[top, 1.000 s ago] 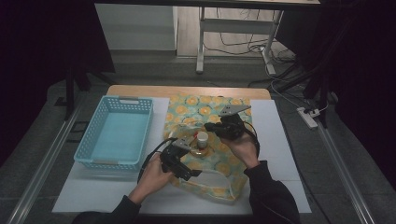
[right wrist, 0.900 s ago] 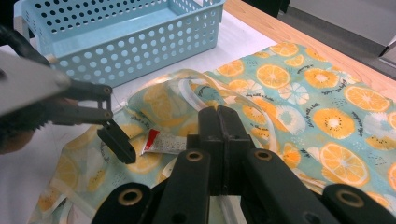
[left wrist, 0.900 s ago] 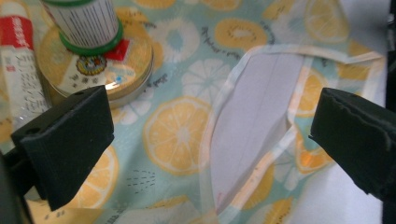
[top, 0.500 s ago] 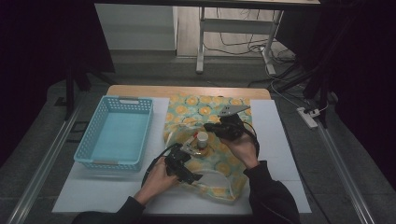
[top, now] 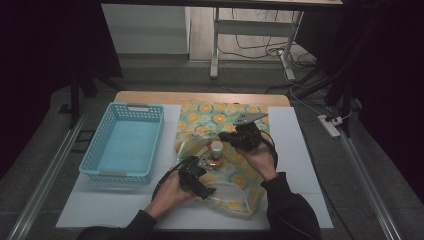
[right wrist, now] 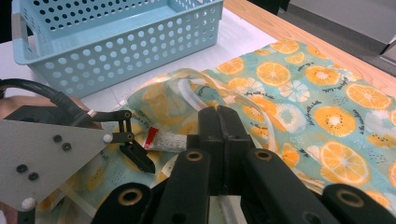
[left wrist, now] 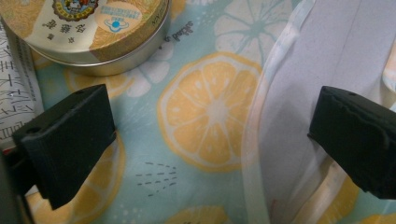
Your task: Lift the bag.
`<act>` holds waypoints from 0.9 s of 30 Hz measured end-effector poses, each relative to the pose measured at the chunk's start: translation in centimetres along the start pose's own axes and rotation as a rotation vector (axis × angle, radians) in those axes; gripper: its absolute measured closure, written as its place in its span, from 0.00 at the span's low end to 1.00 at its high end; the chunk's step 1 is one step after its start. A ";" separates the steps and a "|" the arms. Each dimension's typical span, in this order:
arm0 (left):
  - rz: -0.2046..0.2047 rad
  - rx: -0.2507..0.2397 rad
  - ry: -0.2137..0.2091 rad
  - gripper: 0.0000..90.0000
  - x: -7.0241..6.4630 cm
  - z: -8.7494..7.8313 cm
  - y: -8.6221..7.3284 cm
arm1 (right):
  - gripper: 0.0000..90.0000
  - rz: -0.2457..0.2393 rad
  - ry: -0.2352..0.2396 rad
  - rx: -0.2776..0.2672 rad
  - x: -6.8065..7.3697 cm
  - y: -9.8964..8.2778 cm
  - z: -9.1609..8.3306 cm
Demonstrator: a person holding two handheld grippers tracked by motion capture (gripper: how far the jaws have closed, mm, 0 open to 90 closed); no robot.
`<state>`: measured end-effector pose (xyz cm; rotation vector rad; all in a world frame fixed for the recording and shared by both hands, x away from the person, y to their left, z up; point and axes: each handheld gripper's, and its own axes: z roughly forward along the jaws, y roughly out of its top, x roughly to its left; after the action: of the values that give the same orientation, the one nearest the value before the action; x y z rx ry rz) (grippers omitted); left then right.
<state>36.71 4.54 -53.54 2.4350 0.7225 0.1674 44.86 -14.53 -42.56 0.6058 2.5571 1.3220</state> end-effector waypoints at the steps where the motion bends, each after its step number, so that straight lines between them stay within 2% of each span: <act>1: 0.000 0.002 0.000 0.03 0.0 -0.1 0.0 | 1.00 0.000 0.000 -0.001 0.0 0.0 0.0; 5: 0.001 0.010 0.000 0.14 0.1 -0.5 0.1 | 1.00 0.001 -0.003 0.000 -0.1 0.0 0.0; 9: -0.004 0.002 -0.003 0.36 0.3 -0.9 0.1 | 1.00 0.000 -0.003 0.003 -0.1 -0.1 0.1; 20: -0.063 0.019 0.012 0.77 1.0 -1.2 0.5 | 1.00 0.000 -0.001 0.004 -0.1 -0.1 0.1; 22: -0.067 0.020 0.004 0.83 1.1 -1.2 0.5 | 1.00 0.000 -0.001 0.004 -0.1 -0.1 0.2; 23: -0.068 0.015 -0.017 0.89 1.2 -1.2 0.6 | 1.00 0.000 0.000 0.004 0.0 -0.1 0.2; 24: -0.068 0.015 -0.017 0.96 1.2 -1.2 0.6 | 1.00 0.000 0.000 0.004 0.0 -0.1 0.2; 27: -0.068 0.017 -0.020 0.99 1.0 -1.1 0.6 | 1.00 0.000 0.000 0.006 -0.1 -0.1 0.2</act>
<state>37.55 5.23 -52.29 2.4205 0.7994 0.1104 44.97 -14.50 -42.76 0.6070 2.5623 1.3148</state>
